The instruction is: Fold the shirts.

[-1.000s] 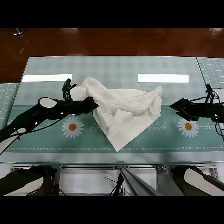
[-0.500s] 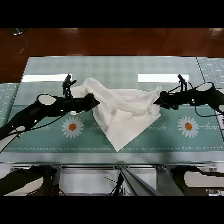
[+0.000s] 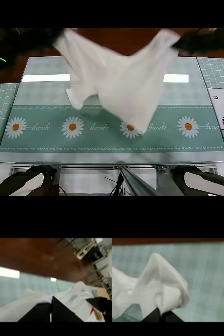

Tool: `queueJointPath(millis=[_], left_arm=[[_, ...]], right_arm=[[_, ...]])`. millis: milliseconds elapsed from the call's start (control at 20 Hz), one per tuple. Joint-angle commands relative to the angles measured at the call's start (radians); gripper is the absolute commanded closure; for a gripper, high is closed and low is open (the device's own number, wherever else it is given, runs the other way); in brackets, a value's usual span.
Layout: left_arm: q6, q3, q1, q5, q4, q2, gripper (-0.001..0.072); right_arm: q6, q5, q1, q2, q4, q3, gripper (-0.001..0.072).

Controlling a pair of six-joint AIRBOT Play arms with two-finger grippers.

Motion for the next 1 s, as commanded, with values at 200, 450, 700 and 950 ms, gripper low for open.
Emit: queueJointPath(millis=[200,450,700,950], left_arm=[[-0.117,0.641,0.265,-0.224,0.241,0.149,0.069],[-0.132,0.685,0.354,-0.371,0.7,0.346,0.0689],[-0.223,0.587,0.354,-0.546,0.842,0.472,0.0689],[-0.226,0.194,0.354,-0.566,0.794,0.521,0.0689]], right_arm=[[0.043,0.057,0.004,0.426,-0.226,0.367,0.069],[0.126,0.159,0.004,0.653,-0.446,0.367,0.069],[0.154,0.364,0.004,0.696,-0.452,0.35,0.0689],[0.145,0.412,0.004,0.696,-0.414,0.048,0.069]])
